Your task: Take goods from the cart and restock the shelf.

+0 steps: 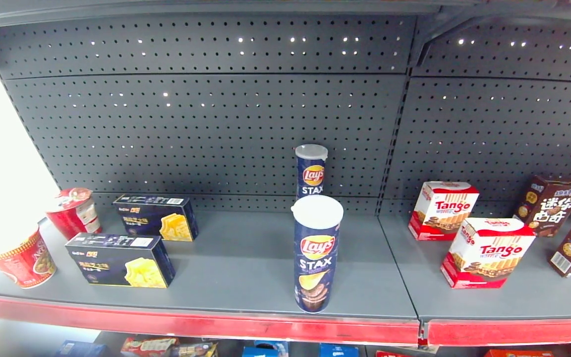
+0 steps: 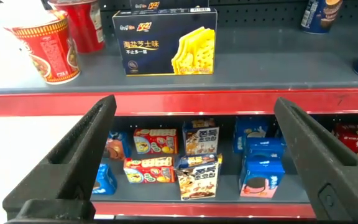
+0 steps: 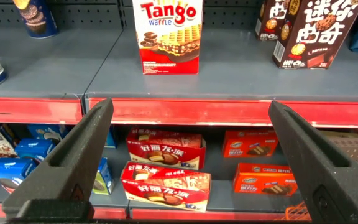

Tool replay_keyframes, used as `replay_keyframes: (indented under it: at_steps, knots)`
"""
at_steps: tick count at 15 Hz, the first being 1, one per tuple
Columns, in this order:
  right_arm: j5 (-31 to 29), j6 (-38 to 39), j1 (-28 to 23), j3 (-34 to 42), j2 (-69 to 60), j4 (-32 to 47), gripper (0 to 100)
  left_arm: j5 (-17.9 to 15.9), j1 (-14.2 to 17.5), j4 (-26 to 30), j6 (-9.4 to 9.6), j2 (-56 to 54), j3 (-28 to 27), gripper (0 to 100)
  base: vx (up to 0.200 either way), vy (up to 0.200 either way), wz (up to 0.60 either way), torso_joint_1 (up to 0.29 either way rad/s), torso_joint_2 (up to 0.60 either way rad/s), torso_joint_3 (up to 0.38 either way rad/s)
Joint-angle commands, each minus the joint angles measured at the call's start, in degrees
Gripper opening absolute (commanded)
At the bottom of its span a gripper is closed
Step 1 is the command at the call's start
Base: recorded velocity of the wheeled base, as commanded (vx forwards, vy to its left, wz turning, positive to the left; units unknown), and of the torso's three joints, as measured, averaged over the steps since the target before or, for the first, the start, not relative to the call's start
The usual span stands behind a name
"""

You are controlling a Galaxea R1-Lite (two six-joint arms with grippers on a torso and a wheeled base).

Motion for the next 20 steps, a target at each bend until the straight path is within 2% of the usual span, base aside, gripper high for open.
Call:
replay_keyframes:
  at_steps: [1, 3, 5, 12, 14, 20]
  knots:
    - [0.00, 0.00, 0.00, 0.00, 0.07, -0.01, 100, -0.01, 0.02, -0.01, -0.05, 0.06, 0.00, 100, 0.000, 0.000, 0.00, 0.000, 0.00, 0.000]
    - [0.00, 0.00, 0.00, 0.00, 0.07, 0.08, 100, -0.10, 0.02, -0.01, 0.04, 0.06, 0.00, 100, 0.000, 0.000, 0.00, 0.000, 0.00, 0.000]
    - [0.00, 0.00, -0.09, 0.00, 0.07, -0.01, 100, -0.10, 0.02, -0.01, 0.04, 0.06, 0.00, 100, 0.000, 0.000, -0.60, 0.002, 0.00, 0.000]
    - [0.00, 0.09, 0.00, 0.00, 0.07, -0.01, 100, -0.01, 0.02, -0.01, -0.05, 0.06, 0.00, 100, 0.000, 0.000, 0.00, 0.000, 0.00, 0.000]
    - [0.00, 0.09, 0.00, 0.00, 0.07, -0.01, 100, -0.10, 0.02, -0.01, 0.04, 0.06, 0.00, 100, 0.000, 0.200, 0.00, 0.007, 0.00, 0.002]
    - [0.00, 0.09, 0.00, 0.00, 0.07, -0.01, 100, -0.10, 0.02, -0.01, -0.05, 0.06, 0.00, 100, 0.000, 0.000, 0.00, 0.000, 0.00, 0.000]
